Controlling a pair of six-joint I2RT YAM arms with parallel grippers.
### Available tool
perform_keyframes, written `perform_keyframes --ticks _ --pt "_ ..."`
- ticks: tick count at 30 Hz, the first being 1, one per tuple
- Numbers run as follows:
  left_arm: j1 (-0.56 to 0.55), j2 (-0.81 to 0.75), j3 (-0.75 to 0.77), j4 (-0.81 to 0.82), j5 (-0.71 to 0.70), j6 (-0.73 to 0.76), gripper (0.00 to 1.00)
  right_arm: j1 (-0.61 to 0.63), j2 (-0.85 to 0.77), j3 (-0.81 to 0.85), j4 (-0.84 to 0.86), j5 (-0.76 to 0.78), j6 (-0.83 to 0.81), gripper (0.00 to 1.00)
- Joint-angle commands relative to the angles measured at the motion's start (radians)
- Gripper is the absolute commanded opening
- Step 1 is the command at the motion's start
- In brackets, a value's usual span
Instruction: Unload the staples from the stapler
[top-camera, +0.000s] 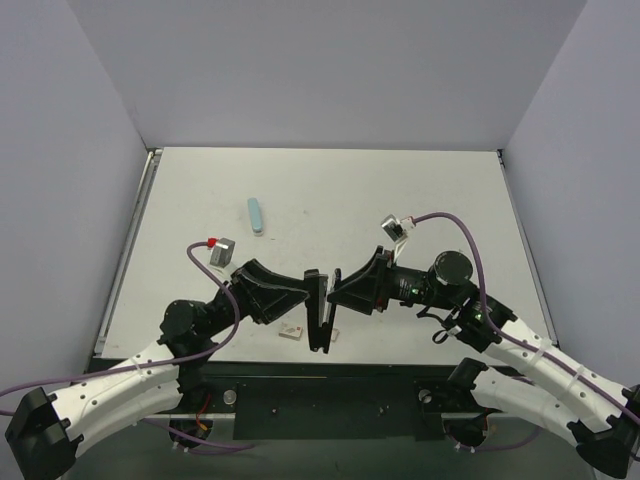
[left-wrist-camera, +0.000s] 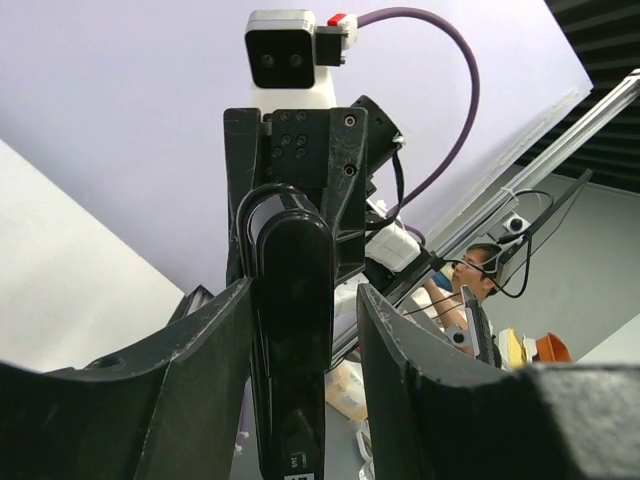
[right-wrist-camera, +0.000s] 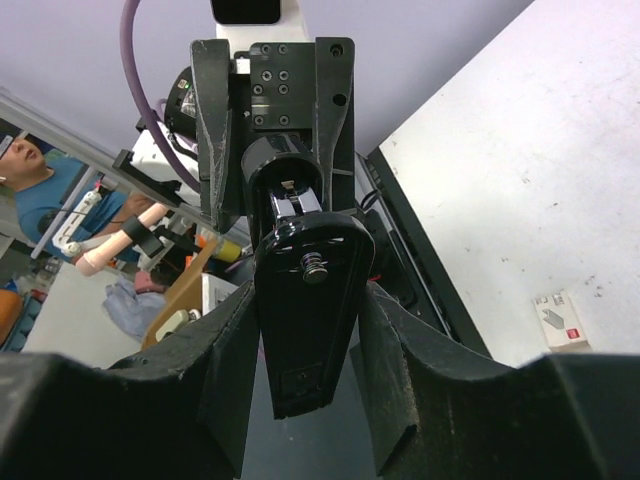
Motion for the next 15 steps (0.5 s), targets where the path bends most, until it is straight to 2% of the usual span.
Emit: perform_keyframes --ticks 1,9,15 --pt "-0.005 -0.009 0.011 0.218 -0.006 -0.004 0.54 -0.006 0.019 -0.007 0.134 -0.016 0.060 0.00" --pt "-0.005 0.025 0.029 0.217 0.009 0.010 0.54 -0.006 0.047 0.008 0.174 -0.032 0.079 0.00" --pt "-0.005 0.023 0.052 0.152 0.004 0.042 0.54 -0.006 0.042 0.022 0.148 -0.033 0.062 0.00"
